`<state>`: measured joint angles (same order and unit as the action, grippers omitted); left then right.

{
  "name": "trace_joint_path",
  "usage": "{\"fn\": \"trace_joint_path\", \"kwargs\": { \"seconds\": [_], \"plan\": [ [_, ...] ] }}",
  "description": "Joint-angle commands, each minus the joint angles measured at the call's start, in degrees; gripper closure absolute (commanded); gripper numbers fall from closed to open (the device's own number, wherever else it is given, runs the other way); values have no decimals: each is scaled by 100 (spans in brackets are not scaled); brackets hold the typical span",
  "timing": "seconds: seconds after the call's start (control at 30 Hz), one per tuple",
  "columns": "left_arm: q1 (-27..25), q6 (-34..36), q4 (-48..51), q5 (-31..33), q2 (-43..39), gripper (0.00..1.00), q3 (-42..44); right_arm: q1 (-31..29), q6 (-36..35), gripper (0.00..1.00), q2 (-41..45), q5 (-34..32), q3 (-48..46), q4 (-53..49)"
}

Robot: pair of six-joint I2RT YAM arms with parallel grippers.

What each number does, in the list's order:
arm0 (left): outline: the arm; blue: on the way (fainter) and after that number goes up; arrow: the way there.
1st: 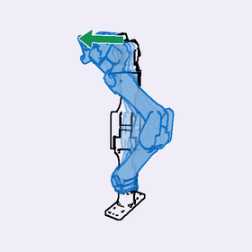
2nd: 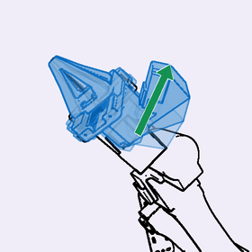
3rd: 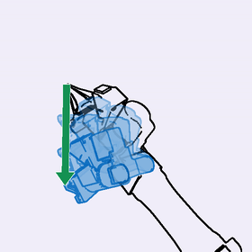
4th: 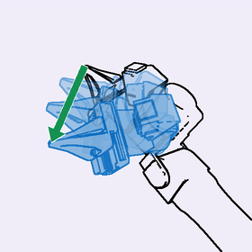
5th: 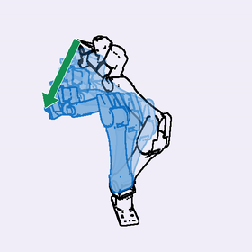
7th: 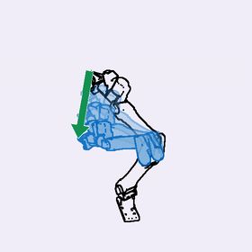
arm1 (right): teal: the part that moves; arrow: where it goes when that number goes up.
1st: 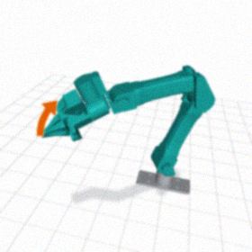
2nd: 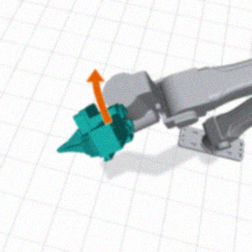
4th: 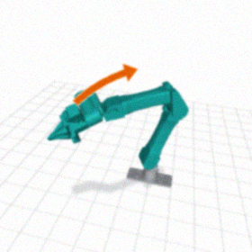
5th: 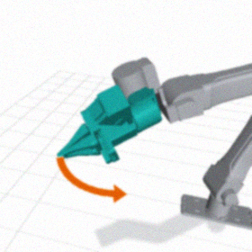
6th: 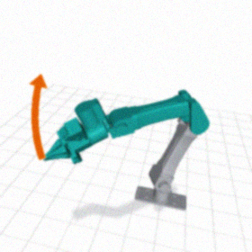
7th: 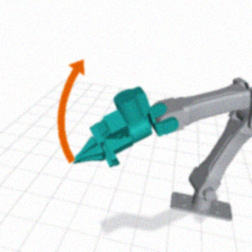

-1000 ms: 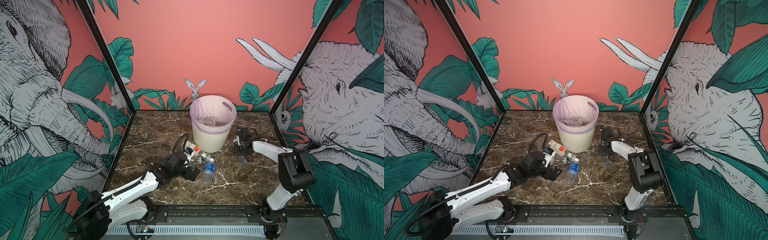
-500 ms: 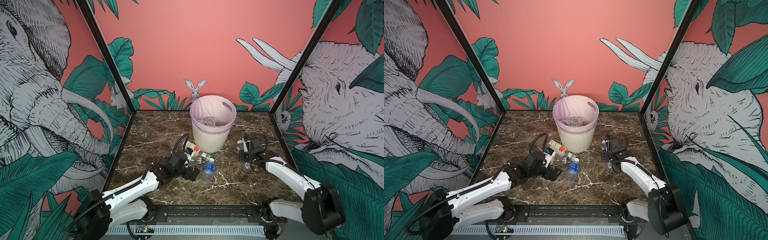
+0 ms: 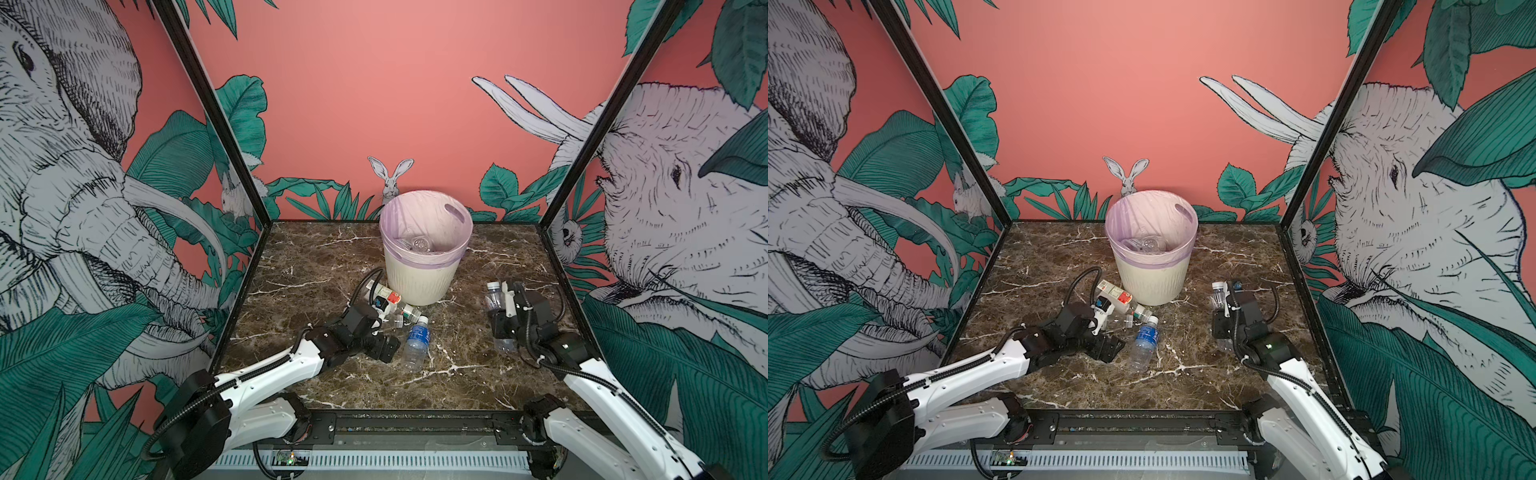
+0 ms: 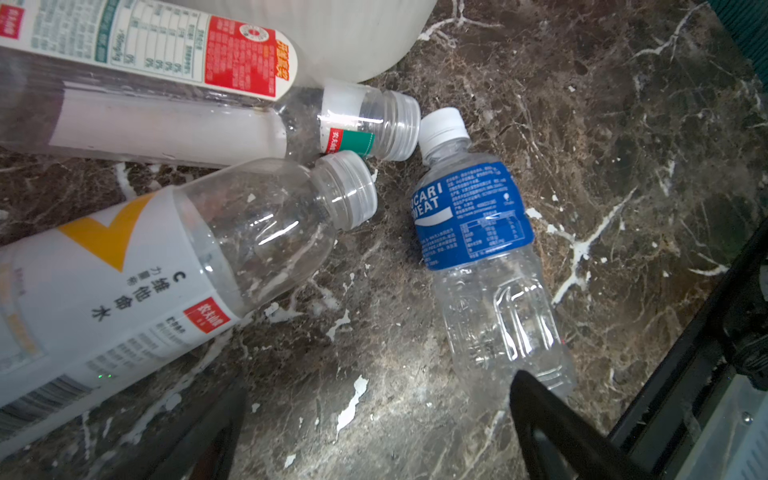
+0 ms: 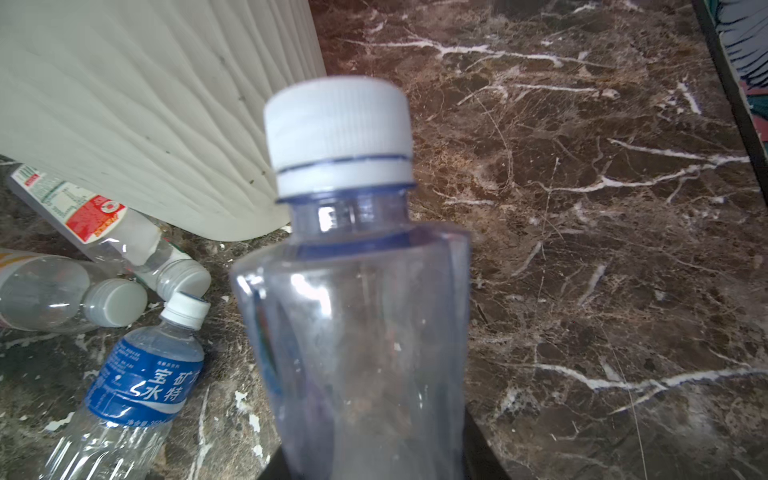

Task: Throw the plastic bottles in the bin
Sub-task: 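Lift the purple-label bottle over the bin and open the right gripper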

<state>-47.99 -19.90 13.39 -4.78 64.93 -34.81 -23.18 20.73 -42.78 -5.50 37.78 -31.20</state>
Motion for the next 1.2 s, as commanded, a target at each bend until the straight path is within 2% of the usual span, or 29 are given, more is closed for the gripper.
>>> {"fn": "trace_joint_path", "kwargs": {
  "seconds": [0.0, 0.27, 0.47, 0.63, 0.87, 0.9, 0.93, 1.0, 1.03, 1.1, 1.17],
  "plan": [
    [-27, 89, 5, 65, 41, 0, -221, -79, 98, 73, 292, -80, 109, -379],
    [-27, 144, 45, 65, 91, 0, -314, -266, 20, 72, 760, -52, 754, -762],
    [-31, 172, 41, 73, 100, 1, -316, -465, -181, 71, 462, 32, 2039, -850],
    [-27, 166, -54, 56, 117, 1, -263, -617, -214, 72, -650, 340, 3642, -609],
    [-32, 145, -99, 34, 23, 0, -168, -749, -229, 73, -3398, 837, 6639, -430],
    [-27, 151, -106, 46, 5, 0, -150, -754, -185, 70, -3901, 958, 7125, -474],
    [-27, 144, -104, 52, -3, 0, -141, -749, -165, 57, -4370, 974, 7613, -587],
    [-27, 144, -113, 55, -4, 0, -123, -747, -273, 9, -5484, 594, 9052, -1325],
    [-29, 138, -116, 47, -6, 0, -127, -741, -366, 2, -5875, 285, 9713, -1657],
    [-27, 131, -102, 26, -23, 0, -123, -732, -517, 1, -6572, -72, 11127, -2410],
    [-27, 131, -82, 21, -65, 0, -125, -740, -539, 1, -6837, -47, 11994, -2835]
  ]
}}
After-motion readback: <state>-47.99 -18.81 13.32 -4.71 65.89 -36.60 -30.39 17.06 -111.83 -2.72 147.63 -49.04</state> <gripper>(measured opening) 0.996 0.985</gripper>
